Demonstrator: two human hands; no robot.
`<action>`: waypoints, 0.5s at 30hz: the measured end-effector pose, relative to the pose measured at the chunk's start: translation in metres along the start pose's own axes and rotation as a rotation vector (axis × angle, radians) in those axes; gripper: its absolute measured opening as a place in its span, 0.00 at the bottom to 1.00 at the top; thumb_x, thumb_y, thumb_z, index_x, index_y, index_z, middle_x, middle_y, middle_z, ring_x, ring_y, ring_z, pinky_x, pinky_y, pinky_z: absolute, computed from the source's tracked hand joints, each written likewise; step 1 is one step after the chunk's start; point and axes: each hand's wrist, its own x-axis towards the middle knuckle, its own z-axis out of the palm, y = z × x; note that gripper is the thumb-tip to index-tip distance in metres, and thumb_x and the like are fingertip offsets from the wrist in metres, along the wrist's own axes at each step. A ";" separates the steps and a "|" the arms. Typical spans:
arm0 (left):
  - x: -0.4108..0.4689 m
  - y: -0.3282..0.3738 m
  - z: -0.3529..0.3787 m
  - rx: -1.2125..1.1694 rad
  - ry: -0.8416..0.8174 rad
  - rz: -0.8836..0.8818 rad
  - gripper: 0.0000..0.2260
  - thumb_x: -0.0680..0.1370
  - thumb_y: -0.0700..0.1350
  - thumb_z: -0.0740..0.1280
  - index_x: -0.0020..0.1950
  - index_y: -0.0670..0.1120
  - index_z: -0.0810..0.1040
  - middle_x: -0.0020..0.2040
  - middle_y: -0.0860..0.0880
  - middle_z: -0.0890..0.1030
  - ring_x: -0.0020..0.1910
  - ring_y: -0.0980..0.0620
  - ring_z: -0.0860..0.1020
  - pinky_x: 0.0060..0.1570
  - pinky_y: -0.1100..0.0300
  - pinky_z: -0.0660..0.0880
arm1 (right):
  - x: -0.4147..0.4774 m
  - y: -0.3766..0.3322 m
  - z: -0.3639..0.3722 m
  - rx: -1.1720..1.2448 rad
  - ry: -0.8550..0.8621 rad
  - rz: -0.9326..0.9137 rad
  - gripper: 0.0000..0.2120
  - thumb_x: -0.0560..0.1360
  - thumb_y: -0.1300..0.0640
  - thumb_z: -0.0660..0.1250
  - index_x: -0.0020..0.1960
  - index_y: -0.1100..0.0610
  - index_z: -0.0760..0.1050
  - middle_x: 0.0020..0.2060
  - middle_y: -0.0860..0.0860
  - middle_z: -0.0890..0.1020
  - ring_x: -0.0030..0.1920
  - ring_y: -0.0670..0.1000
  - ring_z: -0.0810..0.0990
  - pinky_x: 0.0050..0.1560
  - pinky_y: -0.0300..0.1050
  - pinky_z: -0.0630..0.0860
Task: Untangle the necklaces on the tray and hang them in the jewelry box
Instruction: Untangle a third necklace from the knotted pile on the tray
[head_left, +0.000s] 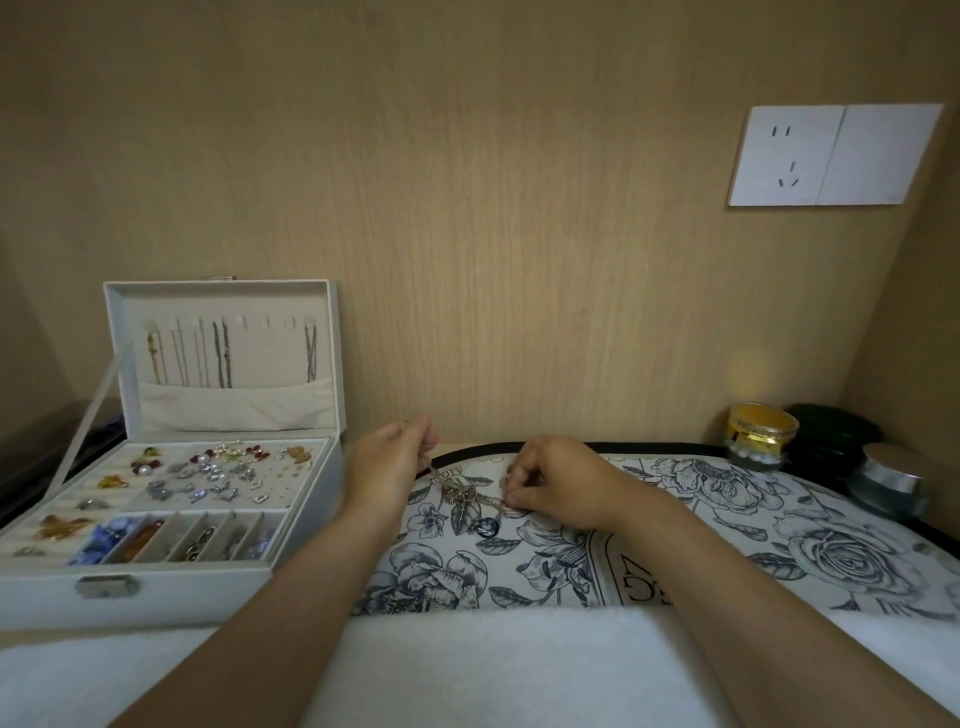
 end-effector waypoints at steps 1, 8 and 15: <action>0.000 -0.001 -0.001 0.071 0.024 0.020 0.11 0.77 0.50 0.68 0.40 0.45 0.84 0.41 0.47 0.85 0.46 0.46 0.83 0.54 0.48 0.79 | 0.000 0.001 -0.002 -0.037 -0.007 0.024 0.06 0.77 0.57 0.71 0.42 0.57 0.84 0.41 0.42 0.79 0.39 0.49 0.84 0.32 0.39 0.78; -0.001 -0.006 -0.005 0.550 0.052 0.130 0.16 0.80 0.50 0.63 0.37 0.46 0.83 0.35 0.49 0.82 0.36 0.50 0.79 0.36 0.61 0.70 | -0.002 0.008 -0.015 -0.431 0.005 0.255 0.13 0.73 0.47 0.69 0.47 0.58 0.81 0.45 0.52 0.83 0.46 0.52 0.82 0.45 0.46 0.78; -0.003 -0.012 -0.006 1.064 0.053 0.397 0.06 0.76 0.47 0.66 0.46 0.46 0.79 0.47 0.50 0.78 0.53 0.48 0.73 0.54 0.52 0.74 | -0.001 -0.001 -0.003 -0.332 0.113 0.115 0.08 0.76 0.51 0.67 0.53 0.50 0.81 0.51 0.48 0.78 0.51 0.50 0.80 0.52 0.45 0.78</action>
